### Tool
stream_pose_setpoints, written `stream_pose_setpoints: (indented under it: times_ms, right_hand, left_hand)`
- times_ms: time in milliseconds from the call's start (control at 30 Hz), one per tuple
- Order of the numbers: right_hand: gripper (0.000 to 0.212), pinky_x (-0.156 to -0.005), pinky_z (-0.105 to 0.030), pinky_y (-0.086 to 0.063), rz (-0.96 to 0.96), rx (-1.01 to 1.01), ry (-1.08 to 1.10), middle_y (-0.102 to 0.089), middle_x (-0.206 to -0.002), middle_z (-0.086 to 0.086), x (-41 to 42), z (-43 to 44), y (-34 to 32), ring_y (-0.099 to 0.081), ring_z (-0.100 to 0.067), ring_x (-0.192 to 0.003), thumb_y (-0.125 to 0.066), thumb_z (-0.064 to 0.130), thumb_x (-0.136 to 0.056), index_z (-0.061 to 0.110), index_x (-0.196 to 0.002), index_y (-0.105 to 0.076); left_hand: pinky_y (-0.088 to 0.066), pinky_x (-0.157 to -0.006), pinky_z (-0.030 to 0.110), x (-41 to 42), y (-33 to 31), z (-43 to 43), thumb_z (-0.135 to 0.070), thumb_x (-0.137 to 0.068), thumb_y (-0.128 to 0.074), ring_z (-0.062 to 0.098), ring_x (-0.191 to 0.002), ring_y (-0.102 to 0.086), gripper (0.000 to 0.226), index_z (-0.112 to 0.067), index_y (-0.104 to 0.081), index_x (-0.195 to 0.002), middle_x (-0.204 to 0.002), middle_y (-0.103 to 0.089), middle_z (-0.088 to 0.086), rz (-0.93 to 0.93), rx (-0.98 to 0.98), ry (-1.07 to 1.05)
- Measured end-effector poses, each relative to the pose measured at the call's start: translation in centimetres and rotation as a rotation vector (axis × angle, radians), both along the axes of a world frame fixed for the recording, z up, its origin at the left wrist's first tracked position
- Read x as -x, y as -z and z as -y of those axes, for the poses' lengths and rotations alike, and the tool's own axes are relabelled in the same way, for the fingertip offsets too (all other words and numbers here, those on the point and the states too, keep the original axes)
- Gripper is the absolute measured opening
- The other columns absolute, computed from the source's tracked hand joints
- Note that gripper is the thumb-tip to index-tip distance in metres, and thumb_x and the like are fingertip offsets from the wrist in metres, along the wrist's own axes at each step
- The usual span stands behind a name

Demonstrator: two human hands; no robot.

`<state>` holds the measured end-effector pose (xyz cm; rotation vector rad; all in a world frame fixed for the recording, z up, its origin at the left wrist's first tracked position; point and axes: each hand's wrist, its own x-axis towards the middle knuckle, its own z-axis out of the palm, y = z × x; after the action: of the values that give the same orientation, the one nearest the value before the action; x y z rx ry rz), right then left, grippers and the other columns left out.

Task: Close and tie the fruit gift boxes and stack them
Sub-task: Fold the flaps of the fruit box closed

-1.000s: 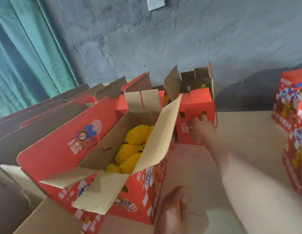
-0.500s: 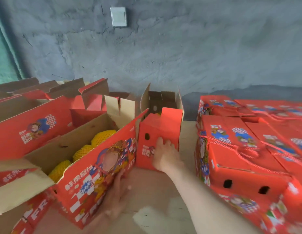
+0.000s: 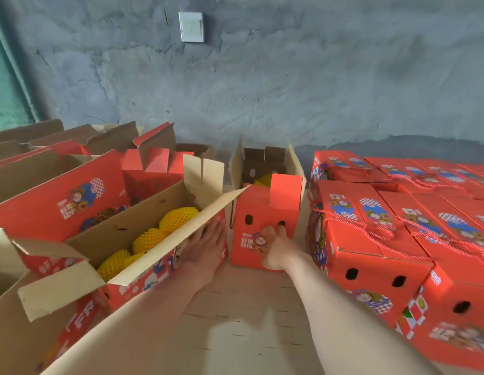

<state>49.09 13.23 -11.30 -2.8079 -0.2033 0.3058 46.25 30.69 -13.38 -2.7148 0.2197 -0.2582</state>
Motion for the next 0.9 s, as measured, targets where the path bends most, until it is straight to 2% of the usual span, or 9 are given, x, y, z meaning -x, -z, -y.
stream_pose_setpoints:
  times_ms: [100,167,267,333,433,533,633,733,900]
  right_hand:
    - [0.072,-0.101,-0.043,-0.043,-0.029,-0.01,0.012,0.01,-0.157,-0.009,-0.5,0.5,0.1,-0.044,-0.038,-0.126,-0.052,0.009,-0.085,0.028,-0.146,-0.018]
    - [0.073,-0.1,-0.043,-0.045,-0.039,-0.025,0.018,0.014,-0.158,-0.005,-0.8,0.7,0.1,-0.045,-0.037,-0.126,-0.052,0.009,-0.085,0.031,-0.146,-0.018]
    - [0.075,-0.101,-0.041,-0.044,-0.03,-0.04,0.012,0.016,-0.158,-0.003,-0.9,0.7,0.5,-0.042,-0.035,-0.129,-0.05,0.008,-0.085,0.03,-0.147,-0.015]
    - [0.075,-0.102,-0.04,-0.042,0.001,-0.036,0.01,0.013,-0.158,-0.003,-1.1,1.1,0.8,-0.041,-0.034,-0.131,-0.049,0.008,-0.085,0.027,-0.148,-0.014]
    - [0.062,-0.089,-0.036,-0.044,0.061,-0.034,0.026,-0.008,-0.153,-0.007,-1.3,2.0,0.9,-0.049,-0.033,-0.12,-0.053,0.013,-0.084,0.024,-0.139,-0.026]
    - [0.058,-0.086,-0.037,-0.043,0.022,-0.02,0.012,-0.009,-0.153,-0.008,-0.8,1.6,0.8,-0.051,-0.034,-0.118,-0.054,0.014,-0.081,0.023,-0.134,-0.031]
    - [0.06,-0.094,-0.037,-0.041,0.042,-0.029,0.021,-0.008,-0.155,-0.011,-0.6,1.0,0.9,-0.048,-0.035,-0.122,-0.056,0.014,-0.083,0.018,-0.137,-0.03]
    - [0.043,-0.087,-0.033,-0.04,0.1,-0.107,-0.033,-0.034,-0.135,-0.008,0.2,0.5,0.9,-0.049,-0.027,-0.108,-0.058,0.013,-0.083,0.017,-0.123,-0.043]
    - [0.042,-0.086,-0.035,-0.038,0.136,-0.127,-0.175,-0.04,-0.122,-0.002,3.3,-2.6,1.2,-0.044,-0.026,-0.115,-0.053,0.008,-0.08,0.019,-0.12,-0.044]
  left_hand:
    - [0.003,-0.114,0.019,0.1,0.1,-0.7,-0.008,-0.101,-0.029,0.026,-0.147,0.005,0.06,-0.003,0.007,-0.149,-0.159,0.007,0.013,-0.096,0.1,0.069]
    - [-0.003,-0.1,-0.001,0.3,-0.5,-0.8,-0.007,-0.101,-0.027,0.021,-0.147,-0.003,0.056,-0.006,0.001,-0.15,-0.16,0.001,0.01,-0.21,0.331,0.091]
    - [-0.005,-0.116,0.025,0.2,-0.9,-1.1,-0.013,-0.097,-0.044,0.024,-0.147,-0.001,0.075,-0.01,0.008,-0.151,-0.16,0.005,0.006,-0.075,0.321,-0.005]
    - [-0.012,-0.116,0.031,0.0,-1.4,-2.0,-0.017,-0.092,-0.053,0.024,-0.146,-0.012,0.084,-0.014,0.006,-0.151,-0.16,-0.002,0.005,0.066,0.407,-0.04]
    - [0.014,-0.113,0.042,1.0,-2.3,-4.2,-0.019,-0.091,-0.048,0.028,-0.144,0.018,0.087,-0.008,0.016,-0.148,-0.151,0.031,0.012,0.178,0.12,-0.08]
    - [0.024,-0.101,0.059,1.1,-5.7,-5.4,-0.028,-0.084,-0.059,0.036,-0.14,0.028,0.101,-0.013,0.017,-0.149,-0.15,0.034,0.017,0.261,0.05,-0.178]
    - [0.004,-0.11,0.062,0.3,-8.3,-5.9,-0.057,-0.078,-0.065,0.038,-0.144,0.011,0.111,-0.018,0.009,-0.15,-0.155,0.016,0.018,0.093,0.089,-0.259]
    - [-0.025,-0.108,0.058,1.1,-8.1,-6.1,-0.056,-0.089,-0.051,0.04,-0.14,-0.012,0.089,-0.024,0.004,-0.151,-0.157,0.004,0.016,-0.031,0.115,-0.299]
    - [-0.007,-0.115,0.056,2.4,-6.6,-5.3,-0.031,-0.1,-0.039,0.039,-0.144,0.004,0.066,-0.019,0.001,-0.152,-0.158,0.005,0.015,-0.062,0.257,-0.323]
